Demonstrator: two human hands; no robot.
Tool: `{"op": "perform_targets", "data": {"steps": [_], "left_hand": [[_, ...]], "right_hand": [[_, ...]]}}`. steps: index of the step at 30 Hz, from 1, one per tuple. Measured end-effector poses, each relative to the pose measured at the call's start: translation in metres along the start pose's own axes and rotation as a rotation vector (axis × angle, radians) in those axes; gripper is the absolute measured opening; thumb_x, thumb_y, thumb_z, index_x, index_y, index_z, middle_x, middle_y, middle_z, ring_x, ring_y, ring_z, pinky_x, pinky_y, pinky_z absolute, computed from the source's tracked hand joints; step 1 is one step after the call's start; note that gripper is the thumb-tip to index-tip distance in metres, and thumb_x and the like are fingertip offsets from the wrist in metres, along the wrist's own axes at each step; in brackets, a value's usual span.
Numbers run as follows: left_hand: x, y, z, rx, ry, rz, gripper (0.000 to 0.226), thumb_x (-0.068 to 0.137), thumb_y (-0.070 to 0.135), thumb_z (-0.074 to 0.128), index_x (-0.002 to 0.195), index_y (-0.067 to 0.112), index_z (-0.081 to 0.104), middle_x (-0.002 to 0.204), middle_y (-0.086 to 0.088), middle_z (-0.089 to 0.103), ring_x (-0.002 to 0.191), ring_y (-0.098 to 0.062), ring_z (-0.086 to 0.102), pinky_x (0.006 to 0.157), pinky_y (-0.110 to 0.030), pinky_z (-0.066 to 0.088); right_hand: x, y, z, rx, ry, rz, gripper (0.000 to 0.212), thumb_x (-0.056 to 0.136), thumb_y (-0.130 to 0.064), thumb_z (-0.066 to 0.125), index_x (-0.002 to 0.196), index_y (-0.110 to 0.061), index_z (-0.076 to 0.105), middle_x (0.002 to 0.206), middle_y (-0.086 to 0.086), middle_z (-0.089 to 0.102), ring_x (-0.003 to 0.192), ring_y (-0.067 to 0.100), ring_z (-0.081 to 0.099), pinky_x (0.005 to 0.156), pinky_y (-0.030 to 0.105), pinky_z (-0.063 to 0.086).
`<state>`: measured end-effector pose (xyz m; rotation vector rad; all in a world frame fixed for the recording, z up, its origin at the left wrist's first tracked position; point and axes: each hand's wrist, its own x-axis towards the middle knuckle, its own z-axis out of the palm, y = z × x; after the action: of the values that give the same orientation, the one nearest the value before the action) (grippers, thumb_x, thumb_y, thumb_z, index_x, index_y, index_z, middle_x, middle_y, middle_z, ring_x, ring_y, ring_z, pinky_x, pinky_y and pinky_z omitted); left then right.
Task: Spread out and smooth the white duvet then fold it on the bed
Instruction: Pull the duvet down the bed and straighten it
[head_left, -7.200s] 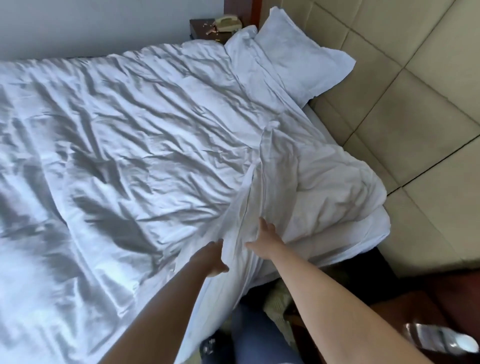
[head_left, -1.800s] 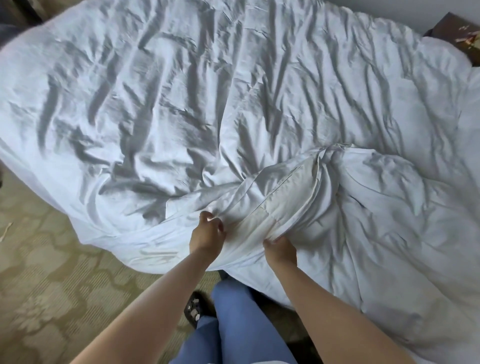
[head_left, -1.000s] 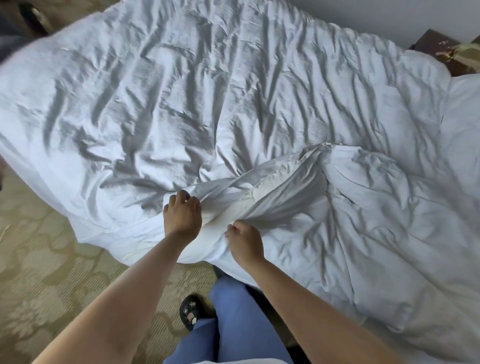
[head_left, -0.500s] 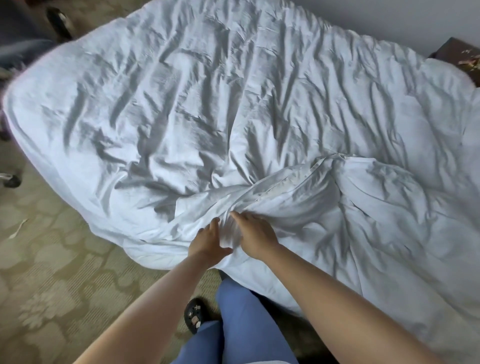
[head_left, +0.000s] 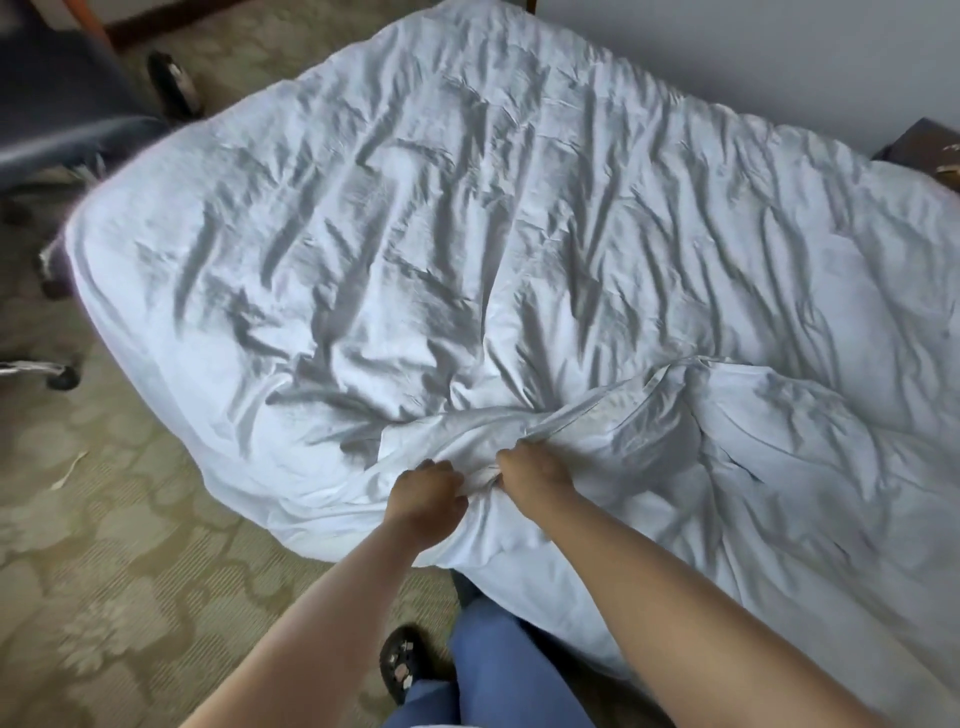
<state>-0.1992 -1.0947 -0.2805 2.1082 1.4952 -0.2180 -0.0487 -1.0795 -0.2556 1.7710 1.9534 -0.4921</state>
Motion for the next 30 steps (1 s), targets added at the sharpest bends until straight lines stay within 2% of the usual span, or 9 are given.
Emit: {"op": "perform_targets", "data": {"steps": [2,5,10,13,18,22,25,28,30], "left_hand": [[-0.002,-0.007,-0.016,-0.194,-0.012,-0.082,0.059,0.082,0.051,0.061,0.132,0.024,0.046,0.128,0.0,0.049,0.119,-0.023,0.049,0.094,-0.037,0.044],[-0.002,-0.02,-0.044,-0.186,0.052,-0.164,0.092,0.072,0.054,0.071,0.145,0.026,0.024,0.136,0.0,0.048,0.123,-0.025,0.049,0.096,-0.038,0.043],[-0.003,-0.031,-0.11,-0.047,0.303,-0.224,0.036,0.084,0.024,0.054,0.118,0.022,0.045,0.112,-0.005,0.063,0.106,-0.028,0.059,0.083,-0.034,0.046],[0.007,-0.028,-0.152,0.168,0.441,-0.129,0.031,0.09,0.013,0.042,0.119,0.019,0.048,0.113,-0.006,0.059,0.103,-0.03,0.06,0.083,-0.036,0.046],[0.068,-0.013,-0.233,0.263,0.642,-0.008,0.027,0.091,0.01,0.043,0.114,0.014,0.056,0.111,-0.01,0.055,0.103,-0.031,0.057,0.077,-0.036,0.045],[0.141,0.014,-0.291,0.301,0.826,0.135,0.019,0.068,0.003,0.045,0.072,0.006,0.064,0.071,-0.013,0.058,0.062,-0.032,0.062,0.051,-0.032,0.046],[0.195,0.026,-0.306,0.332,0.802,0.182,0.027,0.066,0.008,0.038,0.072,0.009,0.064,0.068,-0.01,0.058,0.06,-0.029,0.061,0.053,-0.03,0.044],[0.246,0.026,-0.285,0.366,0.545,0.103,0.031,0.082,0.003,0.045,0.109,0.012,0.058,0.106,-0.009,0.059,0.101,-0.031,0.058,0.082,-0.038,0.042],[0.275,0.015,-0.264,0.353,0.409,0.057,0.032,0.086,0.008,0.048,0.116,0.018,0.052,0.116,-0.004,0.057,0.111,-0.026,0.054,0.089,-0.035,0.039]], "right_hand": [[-0.005,0.001,-0.021,0.03,0.189,-0.019,0.023,0.097,-0.015,0.046,0.119,-0.013,0.054,0.124,0.01,0.053,0.109,0.029,0.058,0.081,0.033,0.048],[-0.011,-0.007,-0.063,0.17,0.445,0.015,0.022,0.097,-0.018,0.045,0.117,-0.009,0.05,0.123,0.011,0.049,0.104,0.031,0.057,0.07,0.034,0.042],[-0.015,-0.012,-0.128,0.499,0.744,0.269,0.024,0.098,-0.021,0.045,0.116,-0.006,0.051,0.123,0.014,0.047,0.103,0.034,0.056,0.071,0.036,0.041],[-0.006,-0.001,-0.15,0.602,0.82,0.37,0.024,0.099,-0.018,0.045,0.116,-0.004,0.051,0.124,0.016,0.047,0.104,0.036,0.055,0.074,0.037,0.043],[0.03,0.029,-0.19,0.825,1.001,0.461,0.027,0.097,-0.013,0.045,0.119,0.003,0.05,0.127,0.021,0.044,0.113,0.037,0.048,0.084,0.04,0.04],[0.083,0.068,-0.231,0.944,1.23,0.517,0.025,0.093,-0.007,0.05,0.113,0.007,0.055,0.123,0.026,0.046,0.111,0.04,0.049,0.082,0.043,0.042],[0.132,0.099,-0.239,0.988,1.182,0.536,0.03,0.095,-0.012,0.05,0.119,0.006,0.053,0.127,0.026,0.044,0.119,0.039,0.046,0.087,0.042,0.041],[0.178,0.116,-0.22,1.08,0.892,0.471,0.047,0.097,-0.02,0.05,0.137,0.001,0.038,0.14,0.023,0.036,0.133,0.035,0.034,0.103,0.036,0.033],[0.202,0.115,-0.198,1.111,0.688,0.404,0.06,0.097,-0.024,0.049,0.149,-0.009,0.022,0.149,0.018,0.027,0.138,0.032,0.029,0.107,0.035,0.032]]}}
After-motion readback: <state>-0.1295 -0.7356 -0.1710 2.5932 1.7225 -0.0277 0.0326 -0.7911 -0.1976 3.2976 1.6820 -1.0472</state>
